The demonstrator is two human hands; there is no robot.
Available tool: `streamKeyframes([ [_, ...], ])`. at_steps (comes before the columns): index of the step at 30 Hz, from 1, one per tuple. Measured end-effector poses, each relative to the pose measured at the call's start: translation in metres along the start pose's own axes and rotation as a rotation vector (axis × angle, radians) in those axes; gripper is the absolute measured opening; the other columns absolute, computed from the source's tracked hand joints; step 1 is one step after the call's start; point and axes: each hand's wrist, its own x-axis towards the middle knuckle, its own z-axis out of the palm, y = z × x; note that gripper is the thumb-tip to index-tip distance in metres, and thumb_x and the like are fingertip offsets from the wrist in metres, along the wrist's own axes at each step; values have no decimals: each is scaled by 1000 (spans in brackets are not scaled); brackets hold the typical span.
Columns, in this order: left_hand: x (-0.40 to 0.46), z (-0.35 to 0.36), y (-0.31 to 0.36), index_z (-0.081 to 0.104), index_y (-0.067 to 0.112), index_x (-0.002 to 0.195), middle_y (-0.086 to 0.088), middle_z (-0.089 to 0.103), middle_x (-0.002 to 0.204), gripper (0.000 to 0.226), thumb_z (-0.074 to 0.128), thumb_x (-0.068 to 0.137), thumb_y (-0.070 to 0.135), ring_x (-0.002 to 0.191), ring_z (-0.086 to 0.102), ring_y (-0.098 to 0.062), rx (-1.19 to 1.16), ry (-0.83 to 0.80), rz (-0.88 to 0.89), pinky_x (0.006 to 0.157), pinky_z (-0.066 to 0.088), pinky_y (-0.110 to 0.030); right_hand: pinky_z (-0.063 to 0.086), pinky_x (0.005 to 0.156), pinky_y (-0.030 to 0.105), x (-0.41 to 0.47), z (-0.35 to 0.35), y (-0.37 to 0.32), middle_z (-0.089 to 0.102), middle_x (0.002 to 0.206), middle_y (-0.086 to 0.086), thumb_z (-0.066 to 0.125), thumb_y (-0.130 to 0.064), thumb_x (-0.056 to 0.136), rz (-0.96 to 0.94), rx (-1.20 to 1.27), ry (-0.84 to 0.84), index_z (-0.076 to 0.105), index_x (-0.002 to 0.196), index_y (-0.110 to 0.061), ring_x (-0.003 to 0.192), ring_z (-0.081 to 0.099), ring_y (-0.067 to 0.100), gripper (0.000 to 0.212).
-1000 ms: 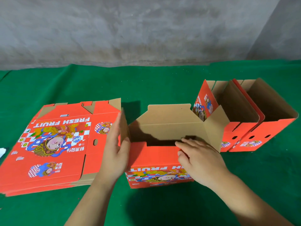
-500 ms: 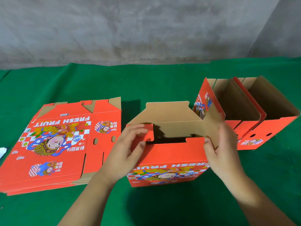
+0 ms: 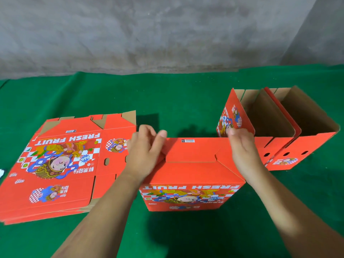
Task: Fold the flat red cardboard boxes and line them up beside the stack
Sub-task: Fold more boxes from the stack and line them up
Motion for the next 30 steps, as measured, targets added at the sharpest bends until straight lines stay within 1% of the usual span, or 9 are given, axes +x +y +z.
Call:
streamKeyframes([
  [2,1,4,-3,54,29,124,9,66,105,60,67,85,73,104,56,-22,203,-107,47,90,34,-38,34,112,44,1,9,1,43,128,8,54,-66,87,33,-200,-141,53,132,-30,130,35,25,58],
  [4,3,9,-6,49,36,146,5,57,133,79,63,82,80,125,47,-26,502,-197,112,104,30,-41,31,116,47,2,14,2,31,144,2,61,-64,88,17,-408,-294,39,148,-42,138,27,28,68],
  [10,17,25,11,47,27,134,-5,52,135,79,58,80,84,130,43,-34,833,-291,-35,106,35,-46,51,89,50,6,31,-15,36,138,6,60,-67,89,30,-807,-233,42,134,-25,128,44,36,65],
  [15,25,26,15,46,26,135,-6,49,135,77,54,84,84,130,41,-34,896,-331,-33,105,38,-47,50,92,49,15,36,-21,35,139,6,59,-67,91,53,-835,-268,38,133,-23,131,42,37,65],
  [17,30,17,8,51,32,138,-3,51,134,73,53,86,83,133,39,-33,682,-378,-37,109,38,-47,44,101,49,17,30,-16,32,139,4,50,-73,92,54,-737,-345,38,136,-28,132,39,36,64],
  [19,34,4,2,62,34,133,2,62,131,64,60,86,78,136,47,-28,126,-377,-157,114,39,-41,34,114,49,20,18,-17,29,145,3,34,-88,82,171,-490,-409,43,138,-37,140,33,34,77],
  [22,25,-4,-12,64,31,135,-3,68,138,46,64,97,56,134,60,-25,-555,-110,-486,116,44,-42,18,125,53,20,4,-24,20,167,2,27,-93,68,430,-35,-346,35,154,-37,155,21,24,103],
  [26,1,-4,-20,72,23,116,1,77,94,51,54,99,66,78,75,-15,-806,-261,-889,66,59,-25,23,125,51,6,-4,-20,29,167,-6,44,-80,90,569,289,-306,23,161,-39,152,30,18,84],
  [30,-7,-11,-12,79,35,112,-4,76,106,29,59,98,50,89,72,-21,-760,-113,-727,84,58,-37,40,116,50,2,-16,-23,62,138,0,59,-65,93,622,506,-256,55,143,-37,127,59,21,58],
])
